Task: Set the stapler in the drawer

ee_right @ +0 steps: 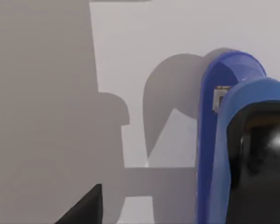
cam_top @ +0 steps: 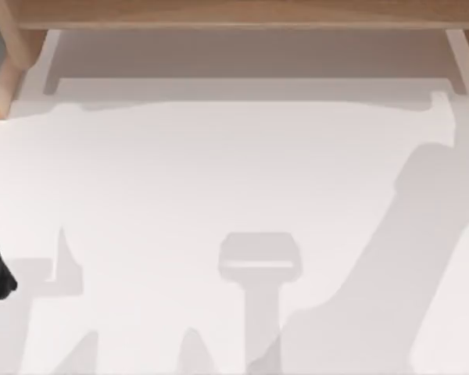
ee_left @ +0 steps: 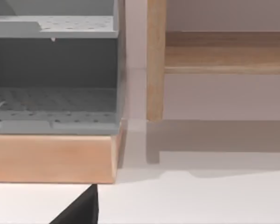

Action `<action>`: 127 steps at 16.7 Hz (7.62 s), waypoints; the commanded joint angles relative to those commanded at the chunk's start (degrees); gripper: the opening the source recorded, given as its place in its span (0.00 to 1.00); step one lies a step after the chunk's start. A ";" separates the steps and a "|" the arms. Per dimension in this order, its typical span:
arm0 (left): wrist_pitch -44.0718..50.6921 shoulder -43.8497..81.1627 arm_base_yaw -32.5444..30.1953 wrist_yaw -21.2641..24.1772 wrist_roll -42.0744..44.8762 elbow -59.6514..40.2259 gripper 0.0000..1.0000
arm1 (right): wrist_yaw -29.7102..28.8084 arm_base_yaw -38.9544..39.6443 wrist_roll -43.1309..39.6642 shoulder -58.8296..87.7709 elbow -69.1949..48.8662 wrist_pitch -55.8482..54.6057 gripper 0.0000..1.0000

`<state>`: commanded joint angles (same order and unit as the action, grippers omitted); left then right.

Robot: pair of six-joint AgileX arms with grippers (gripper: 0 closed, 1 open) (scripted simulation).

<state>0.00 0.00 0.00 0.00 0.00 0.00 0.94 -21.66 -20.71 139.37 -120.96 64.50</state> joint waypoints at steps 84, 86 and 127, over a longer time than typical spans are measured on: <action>0.00 0.00 0.00 0.00 0.00 0.00 1.00 | 29.87 -11.34 -68.16 -16.58 79.15 -145.56 0.00; 0.00 0.00 0.00 0.00 0.00 0.00 1.00 | 29.33 -10.62 -68.23 -15.82 77.24 -144.55 0.00; 0.00 0.00 0.00 0.00 0.00 0.00 1.00 | 21.30 -3.06 -68.17 -3.50 49.13 -128.29 1.00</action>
<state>0.00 0.00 0.00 0.00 0.00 0.00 22.24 -24.72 -88.88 135.87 -71.83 -63.79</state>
